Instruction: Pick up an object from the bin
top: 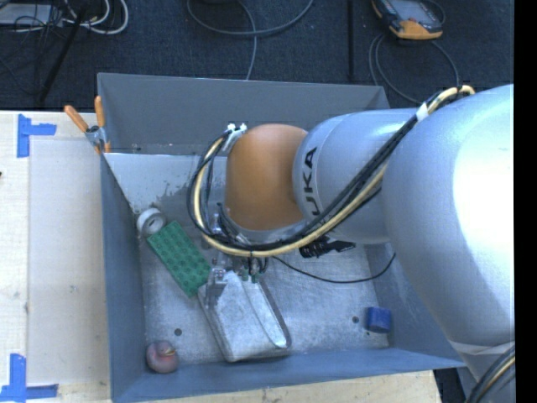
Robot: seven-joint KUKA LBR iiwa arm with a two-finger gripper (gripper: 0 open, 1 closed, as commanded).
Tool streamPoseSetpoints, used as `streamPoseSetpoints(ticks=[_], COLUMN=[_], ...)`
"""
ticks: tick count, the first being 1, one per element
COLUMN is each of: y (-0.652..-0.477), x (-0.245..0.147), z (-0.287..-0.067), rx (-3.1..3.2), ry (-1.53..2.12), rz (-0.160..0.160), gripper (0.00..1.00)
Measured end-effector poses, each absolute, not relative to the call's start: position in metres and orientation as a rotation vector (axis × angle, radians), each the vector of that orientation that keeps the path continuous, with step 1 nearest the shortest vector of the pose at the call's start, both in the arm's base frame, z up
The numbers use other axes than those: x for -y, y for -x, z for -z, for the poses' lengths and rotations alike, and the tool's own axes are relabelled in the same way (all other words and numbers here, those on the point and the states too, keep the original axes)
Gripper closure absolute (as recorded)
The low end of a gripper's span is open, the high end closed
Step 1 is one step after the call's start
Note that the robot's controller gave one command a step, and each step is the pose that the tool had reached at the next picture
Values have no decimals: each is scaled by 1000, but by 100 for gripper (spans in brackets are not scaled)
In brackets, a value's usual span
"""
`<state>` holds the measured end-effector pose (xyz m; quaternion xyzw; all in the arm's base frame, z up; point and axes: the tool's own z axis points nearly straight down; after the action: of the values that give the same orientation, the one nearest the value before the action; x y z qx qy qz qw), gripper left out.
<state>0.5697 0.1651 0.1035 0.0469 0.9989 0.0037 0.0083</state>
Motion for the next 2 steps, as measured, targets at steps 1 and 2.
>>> streamPoseSetpoints(ticks=[1, 2], y=[-530, -581], x=[-138, -166], z=[-107, -97], rx=[-3117, -3061], ry=[318, 520], rz=[-5, -13], gripper=[0, 0])
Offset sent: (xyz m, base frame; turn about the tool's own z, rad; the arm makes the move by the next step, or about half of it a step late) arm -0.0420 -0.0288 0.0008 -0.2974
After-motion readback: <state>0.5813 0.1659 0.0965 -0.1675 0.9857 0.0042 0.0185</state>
